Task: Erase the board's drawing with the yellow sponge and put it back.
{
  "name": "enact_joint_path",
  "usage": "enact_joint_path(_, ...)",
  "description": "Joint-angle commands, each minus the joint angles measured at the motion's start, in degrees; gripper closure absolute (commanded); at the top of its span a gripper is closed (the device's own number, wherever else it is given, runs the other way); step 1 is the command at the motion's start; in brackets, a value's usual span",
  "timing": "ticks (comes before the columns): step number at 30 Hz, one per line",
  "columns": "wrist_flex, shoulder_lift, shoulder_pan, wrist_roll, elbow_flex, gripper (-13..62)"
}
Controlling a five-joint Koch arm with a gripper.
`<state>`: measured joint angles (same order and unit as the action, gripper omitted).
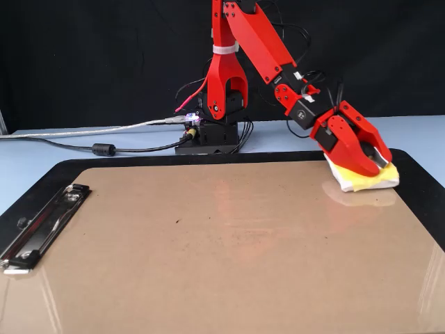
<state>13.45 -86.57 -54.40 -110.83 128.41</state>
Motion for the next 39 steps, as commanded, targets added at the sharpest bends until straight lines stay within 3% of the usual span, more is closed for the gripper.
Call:
enact_joint_path(1,2.4,-1.6,-1.4,-1.2,-1.9,37.0)
enact_joint_path(2,1.8,-1.8,-1.8,-1.2,-2.0,23.5)
enact_joint_path(3,1.8,-2.5,-1.9,-1.2,-2.0,17.1)
enact_joint_path(4,1.6,-3.9,-2.0,-1.4,-1.9,15.8)
enact_joint_path(7,-3.9,-12.6,-2.3,-1.9,-1.5,15.9)
enact_joint_path(13,-50.6,-33.9,0.2,-2.9,-10.2,16.0)
enact_joint_path(17,-92.6,-37.4,14.9,3.3,-24.2,15.8)
enact_joint_path(20,-108.3,-37.3,31.2,15.8,-25.1,15.8)
enact_joint_path(23,-108.5,-38.1,48.3,28.9,-15.6,15.9)
enact_joint_path(26,-106.2,-39.3,56.8,37.3,-4.7,15.8)
enact_joint_path(31,-104.7,-48.5,58.4,38.0,8.1,15.7)
enact_joint_path(39,-108.0,-48.1,58.6,37.7,13.6,15.3)
